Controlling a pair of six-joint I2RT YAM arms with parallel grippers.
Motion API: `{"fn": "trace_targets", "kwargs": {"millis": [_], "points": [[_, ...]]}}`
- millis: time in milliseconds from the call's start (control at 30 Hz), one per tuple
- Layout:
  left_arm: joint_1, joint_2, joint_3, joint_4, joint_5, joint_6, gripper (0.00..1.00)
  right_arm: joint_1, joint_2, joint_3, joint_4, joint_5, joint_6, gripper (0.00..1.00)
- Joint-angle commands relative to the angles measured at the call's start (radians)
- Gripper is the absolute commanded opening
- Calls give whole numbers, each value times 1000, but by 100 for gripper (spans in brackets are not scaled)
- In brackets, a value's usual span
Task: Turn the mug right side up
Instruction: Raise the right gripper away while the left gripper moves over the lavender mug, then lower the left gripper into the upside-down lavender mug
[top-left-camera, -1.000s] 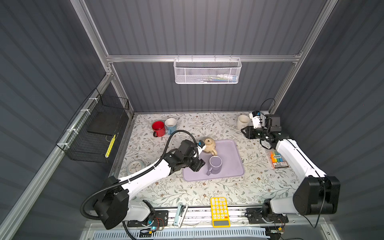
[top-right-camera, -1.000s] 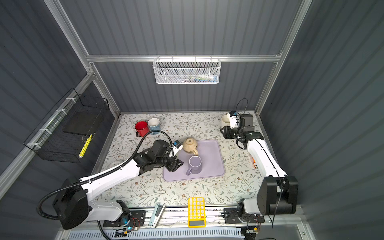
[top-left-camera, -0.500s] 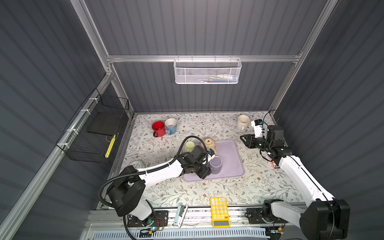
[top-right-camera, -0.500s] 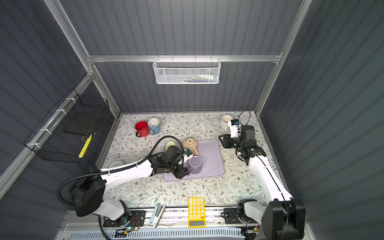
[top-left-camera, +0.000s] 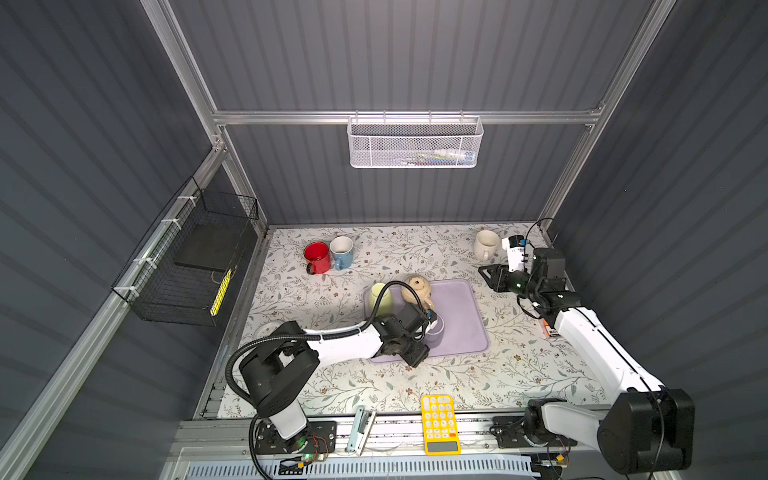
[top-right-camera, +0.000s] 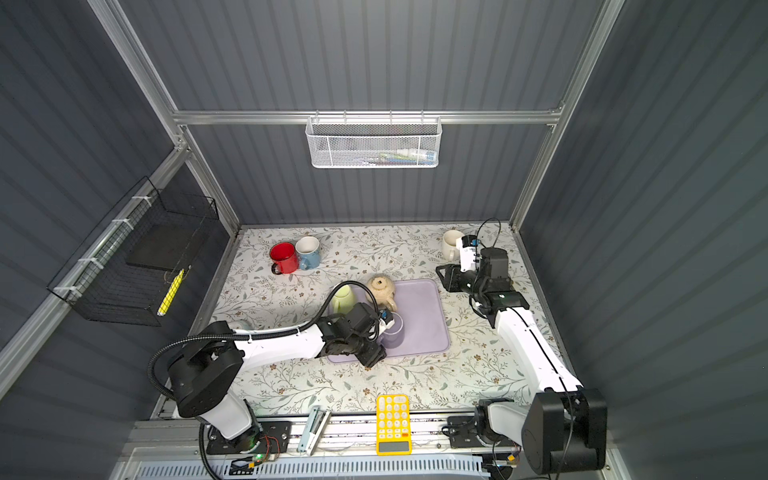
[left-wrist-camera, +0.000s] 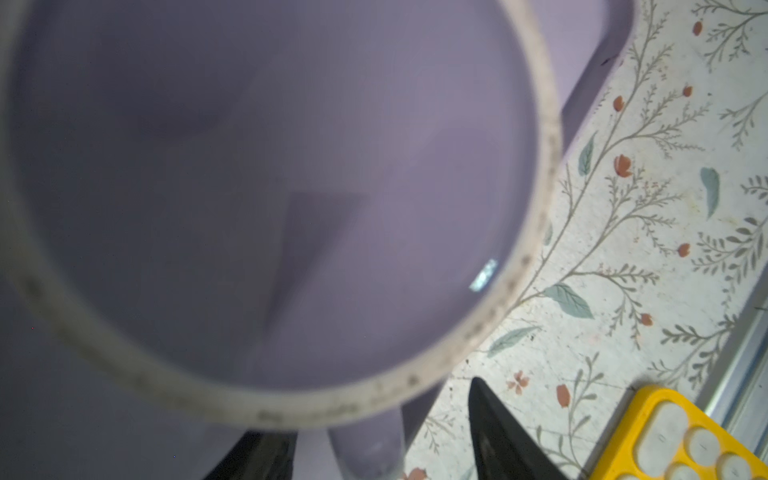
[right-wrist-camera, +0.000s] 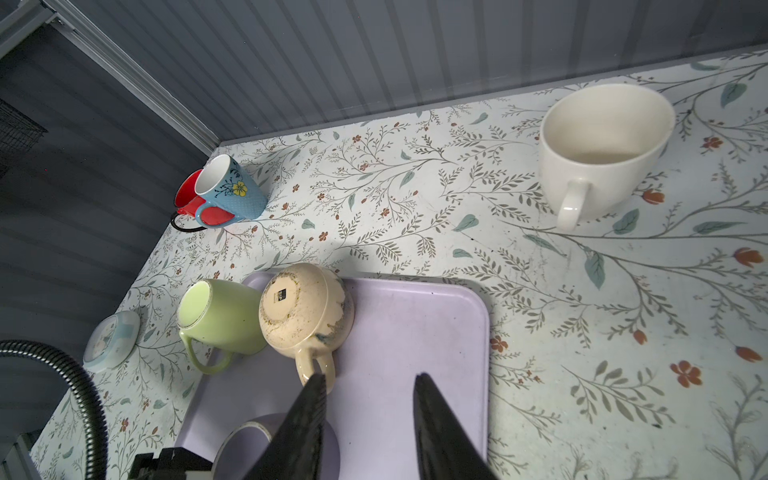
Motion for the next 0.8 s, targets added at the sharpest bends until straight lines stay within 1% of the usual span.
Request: {"fn": "trace_targets", "kwargs": {"millis": [0,400,467,667,767], "points": [[-7,22,23,27,-16,-12,64,0,-8,-10,22,10,5,37],[-7,52,6,71,-34,-14,60,-2,1,-18,20,26,5,37],[-7,52,-2,79,-38,-18,58,-3,0,-20,19,30,5,37],[-7,53,-14,100,-26,-21,46,-4,-1,-15,24,33,8,37],[-7,53,-16,105,-27,-21,42,-6,-2,-14,23,39,6,37]]}}
